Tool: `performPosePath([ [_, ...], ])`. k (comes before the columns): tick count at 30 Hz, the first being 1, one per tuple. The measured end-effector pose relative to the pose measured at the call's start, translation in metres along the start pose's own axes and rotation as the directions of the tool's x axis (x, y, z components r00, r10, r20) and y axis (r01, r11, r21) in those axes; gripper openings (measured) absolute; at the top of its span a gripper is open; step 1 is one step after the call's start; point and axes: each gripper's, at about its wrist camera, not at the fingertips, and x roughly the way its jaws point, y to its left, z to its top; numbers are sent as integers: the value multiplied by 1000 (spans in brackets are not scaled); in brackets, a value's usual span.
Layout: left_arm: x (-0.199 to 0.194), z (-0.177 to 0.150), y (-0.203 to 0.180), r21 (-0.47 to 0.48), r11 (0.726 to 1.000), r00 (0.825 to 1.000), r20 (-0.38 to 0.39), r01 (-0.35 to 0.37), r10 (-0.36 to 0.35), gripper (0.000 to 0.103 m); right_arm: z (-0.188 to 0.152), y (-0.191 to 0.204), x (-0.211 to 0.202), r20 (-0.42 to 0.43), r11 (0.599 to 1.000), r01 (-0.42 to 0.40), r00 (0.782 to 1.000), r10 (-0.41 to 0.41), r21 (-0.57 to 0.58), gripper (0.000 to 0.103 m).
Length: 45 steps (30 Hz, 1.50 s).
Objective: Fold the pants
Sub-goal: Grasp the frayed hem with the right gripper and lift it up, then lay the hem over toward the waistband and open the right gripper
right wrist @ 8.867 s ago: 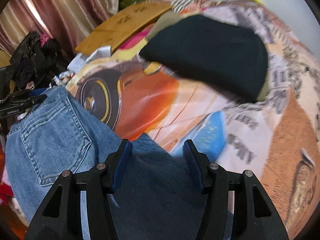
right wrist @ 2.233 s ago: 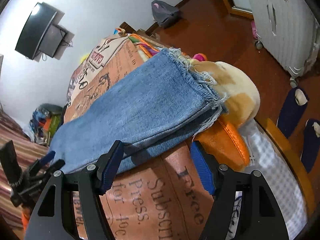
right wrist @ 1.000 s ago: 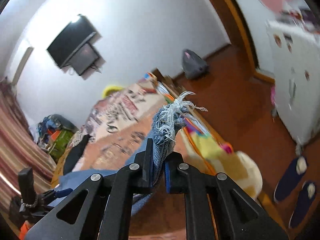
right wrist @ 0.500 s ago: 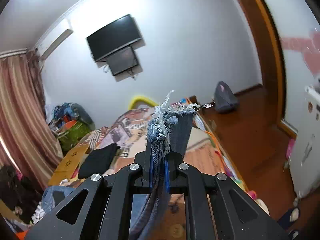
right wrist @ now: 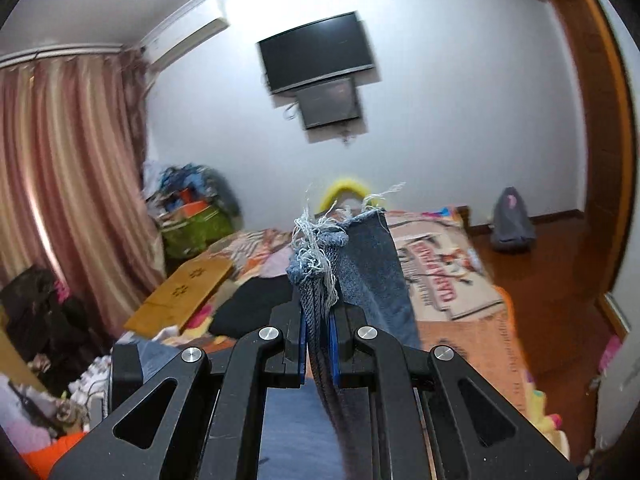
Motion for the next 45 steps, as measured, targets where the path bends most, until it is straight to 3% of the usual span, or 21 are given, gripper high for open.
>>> performPosePath([
  [5, -27, 4, 40, -53, 997, 997, 44, -60, 63, 88, -14, 30, 29, -62, 995, -94, 994, 92, -24, 8],
  [13, -56, -5, 86, -118, 982, 985, 76, -147, 157, 88, -48, 69, 78, -201, 977, -213, 958, 205, -22, 8],
  [21, -60, -18, 111, -166, 969, 979, 54, -184, 196, 88, -87, 103, 117, -348, 954, -299, 896, 277, -10, 8],
  [29, -58, -19, 112, -174, 966, 979, 44, -191, 201, 88, -138, 132, 137, -516, 929, -369, 799, 309, -15, 8],
  [34, -51, -16, 102, -155, 970, 981, 30, -187, 194, 88, -150, 133, 138, -556, 932, -361, 774, 301, 2, 14],
  [35, -50, -15, 100, -151, 971, 981, 30, -185, 191, 88, -149, 132, 136, -558, 934, -358, 772, 305, 15, 20],
  [37, -49, -13, 94, -142, 975, 983, 35, -173, 180, 88, -144, 128, 129, -549, 939, -342, 780, 299, 26, 33],
  [38, -48, -12, 92, -139, 976, 984, 36, -168, 174, 88, -139, 126, 121, -535, 947, -321, 797, 279, 14, 42],
  [42, -37, -7, 77, -108, 983, 988, 28, -146, 150, 88, -119, 106, 90, -456, 964, -267, 858, 235, -7, 47],
  [45, -22, -4, 64, -76, 989, 992, 2, -126, 127, 88, -108, 84, 61, -397, 984, -178, 906, 150, -32, 55],
])
